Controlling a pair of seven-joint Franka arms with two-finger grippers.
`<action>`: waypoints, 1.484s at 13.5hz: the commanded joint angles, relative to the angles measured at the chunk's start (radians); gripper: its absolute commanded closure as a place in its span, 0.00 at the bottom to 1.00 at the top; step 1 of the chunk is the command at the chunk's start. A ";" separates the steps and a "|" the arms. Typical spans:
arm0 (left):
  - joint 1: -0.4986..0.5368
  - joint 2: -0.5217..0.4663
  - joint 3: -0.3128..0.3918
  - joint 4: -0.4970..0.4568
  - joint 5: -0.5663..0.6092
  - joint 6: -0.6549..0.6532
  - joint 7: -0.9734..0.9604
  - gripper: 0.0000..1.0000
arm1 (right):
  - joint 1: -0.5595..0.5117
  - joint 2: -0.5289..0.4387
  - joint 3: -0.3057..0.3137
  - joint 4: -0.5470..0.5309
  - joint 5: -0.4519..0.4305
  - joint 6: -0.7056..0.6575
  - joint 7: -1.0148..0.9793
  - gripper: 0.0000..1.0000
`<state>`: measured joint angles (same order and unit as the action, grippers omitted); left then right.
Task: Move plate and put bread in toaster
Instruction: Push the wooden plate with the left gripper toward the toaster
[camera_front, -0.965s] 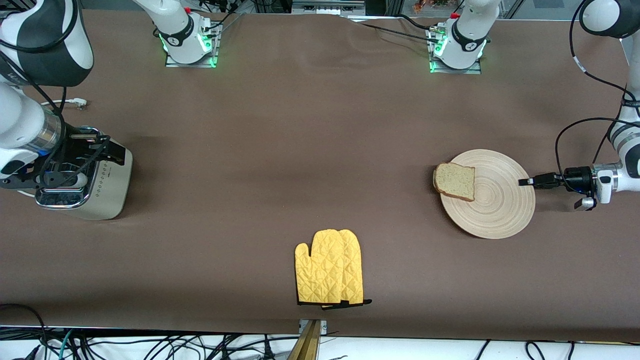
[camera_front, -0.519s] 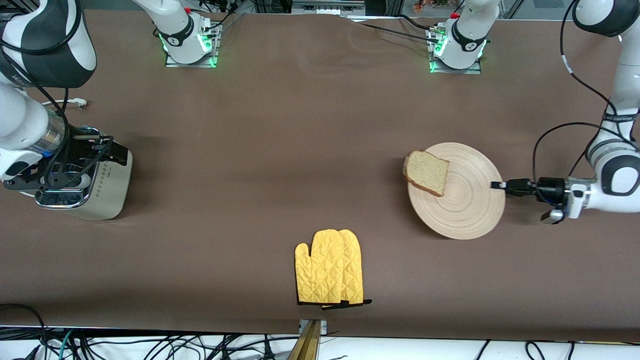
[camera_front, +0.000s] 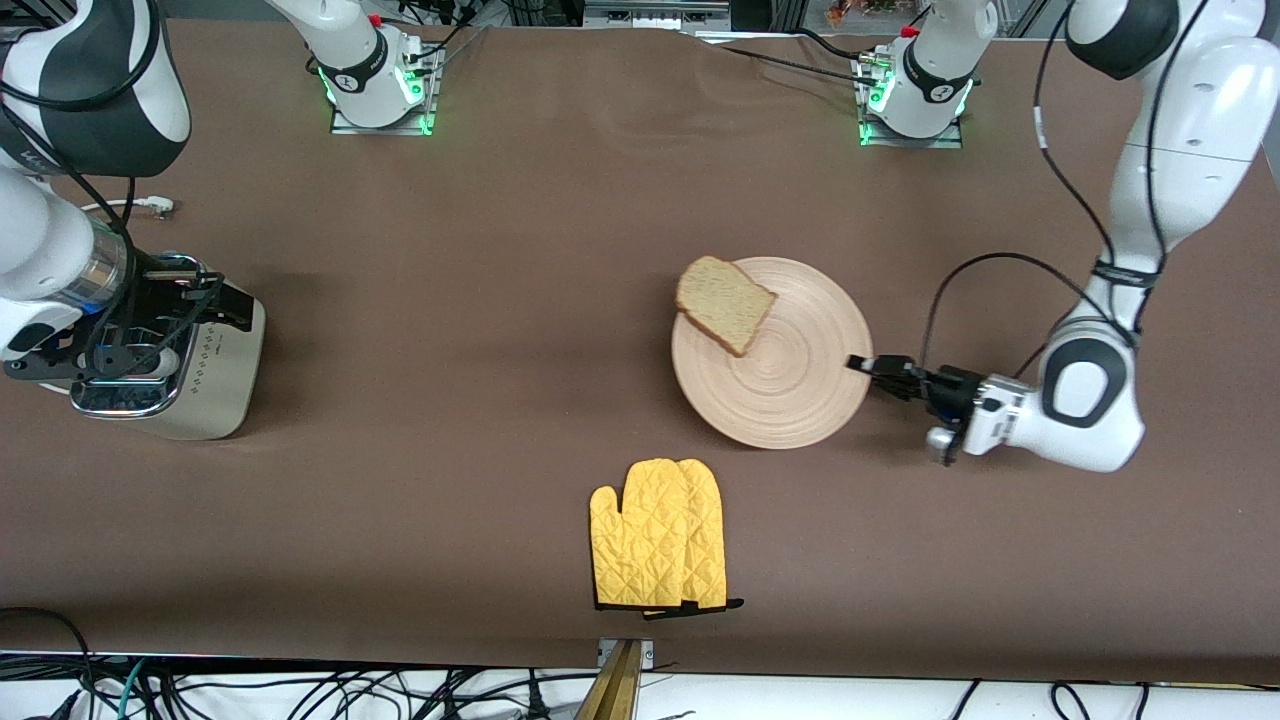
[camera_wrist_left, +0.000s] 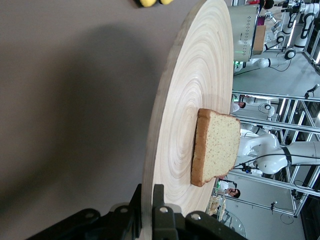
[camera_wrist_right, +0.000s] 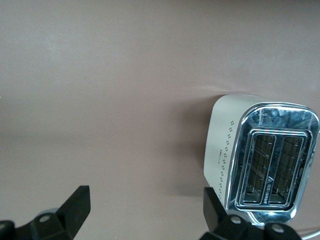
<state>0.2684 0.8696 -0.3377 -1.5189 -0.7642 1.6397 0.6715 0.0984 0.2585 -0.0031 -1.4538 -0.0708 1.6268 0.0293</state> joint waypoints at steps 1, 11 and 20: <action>-0.093 -0.020 0.008 -0.046 -0.125 0.069 -0.004 1.00 | -0.006 -0.002 0.002 0.000 -0.001 -0.008 -0.011 0.00; -0.265 -0.009 0.011 -0.195 -0.218 0.385 0.045 0.56 | 0.014 0.057 0.005 -0.016 0.098 -0.005 0.017 0.00; -0.074 -0.288 0.031 -0.118 0.499 0.250 0.022 0.00 | 0.052 0.120 0.008 -0.253 0.552 0.250 0.021 0.00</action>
<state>0.2072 0.6836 -0.3141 -1.6343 -0.3981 1.9105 0.7020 0.1299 0.4110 0.0015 -1.5988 0.4081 1.7883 0.0358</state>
